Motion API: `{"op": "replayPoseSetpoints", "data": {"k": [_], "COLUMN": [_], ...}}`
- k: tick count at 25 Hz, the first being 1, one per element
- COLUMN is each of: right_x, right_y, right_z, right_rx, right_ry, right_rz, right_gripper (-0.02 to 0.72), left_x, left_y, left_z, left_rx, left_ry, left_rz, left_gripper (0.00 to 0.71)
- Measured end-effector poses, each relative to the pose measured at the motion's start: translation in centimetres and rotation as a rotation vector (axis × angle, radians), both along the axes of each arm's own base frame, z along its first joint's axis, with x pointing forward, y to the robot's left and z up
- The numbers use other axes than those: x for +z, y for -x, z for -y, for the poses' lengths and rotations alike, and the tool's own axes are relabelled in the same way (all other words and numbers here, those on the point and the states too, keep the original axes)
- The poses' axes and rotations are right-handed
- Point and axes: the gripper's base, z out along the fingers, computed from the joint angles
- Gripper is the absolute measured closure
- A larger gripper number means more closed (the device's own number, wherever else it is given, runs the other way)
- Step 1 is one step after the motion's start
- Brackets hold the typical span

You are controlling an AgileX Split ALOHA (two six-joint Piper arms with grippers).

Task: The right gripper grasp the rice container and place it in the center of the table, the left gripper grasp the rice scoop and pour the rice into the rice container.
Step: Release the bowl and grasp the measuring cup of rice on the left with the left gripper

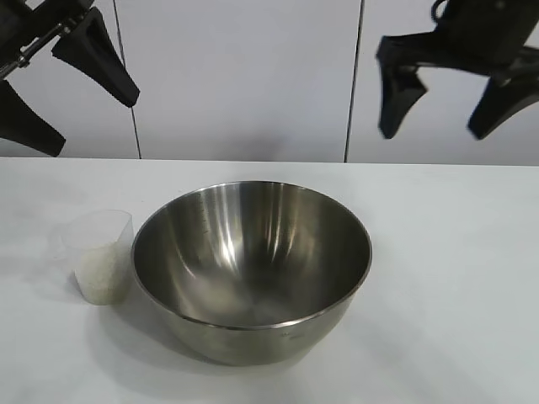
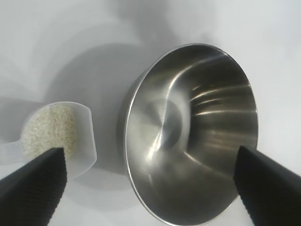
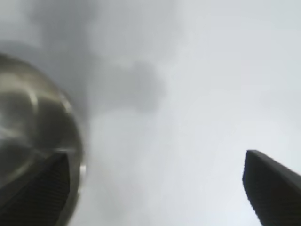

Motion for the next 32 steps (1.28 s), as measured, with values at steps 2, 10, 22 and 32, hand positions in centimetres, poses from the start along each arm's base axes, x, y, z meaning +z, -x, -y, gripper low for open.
{"op": "replayPoseSetpoints", "data": {"k": [2, 10, 22, 32], "right_x": [1.4, 8.0, 2.9, -4.5], "right_y": [1.3, 12.0, 31.0, 34.3], "right_z": [1.4, 1.3, -1.7, -2.3], "right_rx": [-0.047, -0.096, -0.116, -0.049], "right_ry": [-0.002, -0.022, -0.051, -0.015], "right_rz": [0.013, 0.253, 0.644, 0.694], "right_gripper": [0.059, 0.064, 0.064, 0.064], "left_x": [0.0, 0.0, 0.0, 0.0], "left_y": [0.0, 0.0, 0.0, 0.0], "left_z": [0.0, 0.0, 0.0, 0.0], "left_rx": [0.0, 0.0, 0.0, 0.0], "left_ry": [0.0, 0.0, 0.0, 0.0], "left_rz": [0.0, 0.0, 0.0, 0.0], "left_gripper": [0.016, 0.016, 0.016, 0.016]}}
